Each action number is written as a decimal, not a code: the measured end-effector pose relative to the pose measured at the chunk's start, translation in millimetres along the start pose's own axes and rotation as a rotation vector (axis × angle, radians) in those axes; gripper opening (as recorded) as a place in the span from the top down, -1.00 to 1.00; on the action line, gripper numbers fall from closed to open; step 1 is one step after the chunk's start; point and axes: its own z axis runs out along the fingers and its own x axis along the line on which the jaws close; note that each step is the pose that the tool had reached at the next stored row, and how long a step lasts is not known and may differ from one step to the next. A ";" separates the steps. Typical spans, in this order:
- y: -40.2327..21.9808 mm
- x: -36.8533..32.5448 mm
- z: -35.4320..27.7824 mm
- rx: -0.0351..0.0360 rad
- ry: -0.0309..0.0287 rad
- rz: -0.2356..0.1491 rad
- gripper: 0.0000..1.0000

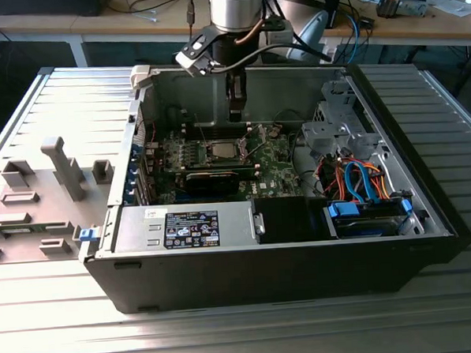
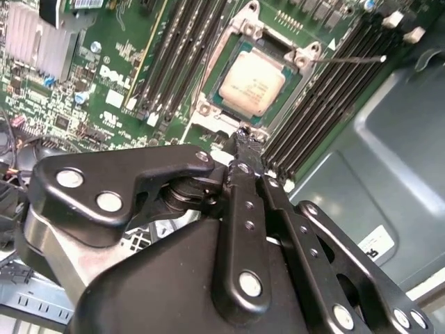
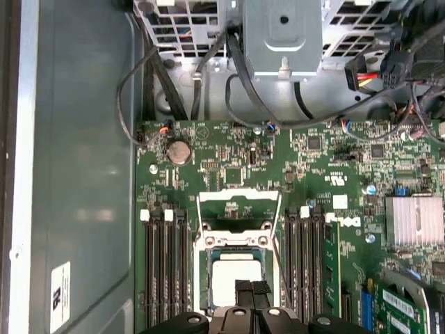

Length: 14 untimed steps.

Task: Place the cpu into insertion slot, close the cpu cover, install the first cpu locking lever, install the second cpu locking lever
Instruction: 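Close the cpu cover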

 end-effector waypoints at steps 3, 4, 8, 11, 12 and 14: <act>6.7 0.1 0.2 0.0000 0.0000 0.000 0.79; 9.4 0.1 0.3 0.0000 -0.0001 0.000 0.79; 17.0 0.2 0.5 0.0001 -0.0001 0.000 0.79; 24.6 0.3 0.8 0.0002 0.0001 0.000 0.79; 27.5 0.3 1.2 0.0003 0.0001 0.000 0.79; 33.5 0.4 2.2 0.0009 -0.0001 0.000 0.79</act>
